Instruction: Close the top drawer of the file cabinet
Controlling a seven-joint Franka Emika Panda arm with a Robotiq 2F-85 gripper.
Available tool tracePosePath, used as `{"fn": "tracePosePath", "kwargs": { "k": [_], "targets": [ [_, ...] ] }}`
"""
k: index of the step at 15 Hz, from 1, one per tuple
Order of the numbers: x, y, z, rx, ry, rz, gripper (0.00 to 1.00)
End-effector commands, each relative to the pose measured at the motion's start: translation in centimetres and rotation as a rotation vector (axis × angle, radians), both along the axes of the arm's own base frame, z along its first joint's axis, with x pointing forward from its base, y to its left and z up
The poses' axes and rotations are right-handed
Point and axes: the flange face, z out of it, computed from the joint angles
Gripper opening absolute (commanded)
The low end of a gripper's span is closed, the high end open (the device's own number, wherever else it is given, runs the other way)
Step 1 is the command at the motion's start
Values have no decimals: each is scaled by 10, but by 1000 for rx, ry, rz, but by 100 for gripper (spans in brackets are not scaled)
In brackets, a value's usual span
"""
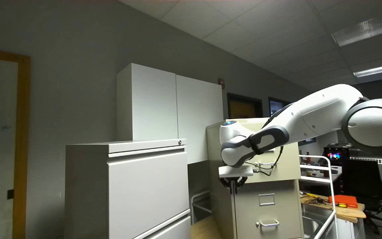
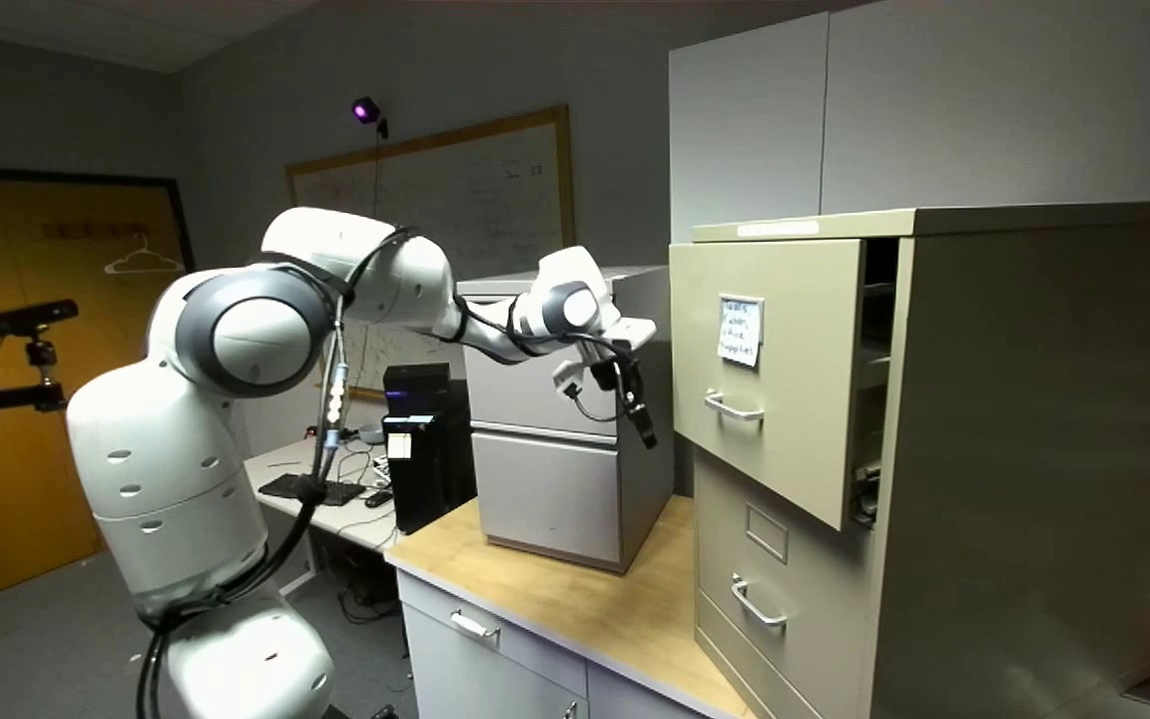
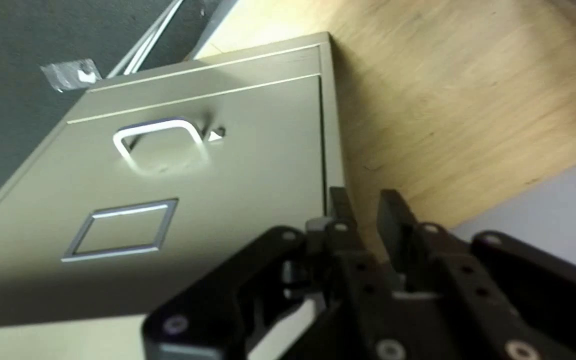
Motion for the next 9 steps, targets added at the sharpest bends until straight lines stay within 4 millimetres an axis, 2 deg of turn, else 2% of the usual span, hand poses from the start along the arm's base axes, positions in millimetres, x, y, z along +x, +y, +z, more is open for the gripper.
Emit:
{"fn": "tracePosePath", "kwargs": {
  "k": [1,3,5,7,9],
  "targets": [
    [-21,58,50,-61,-64,152,0],
    [-28,80,75,-134,-124,185,0],
    [-38,86,96,-249,-189,187,0],
    [-47,77,107,-353,-234,156,0],
    [-54,53,111,-447,-264,97,0]
  ]
}}
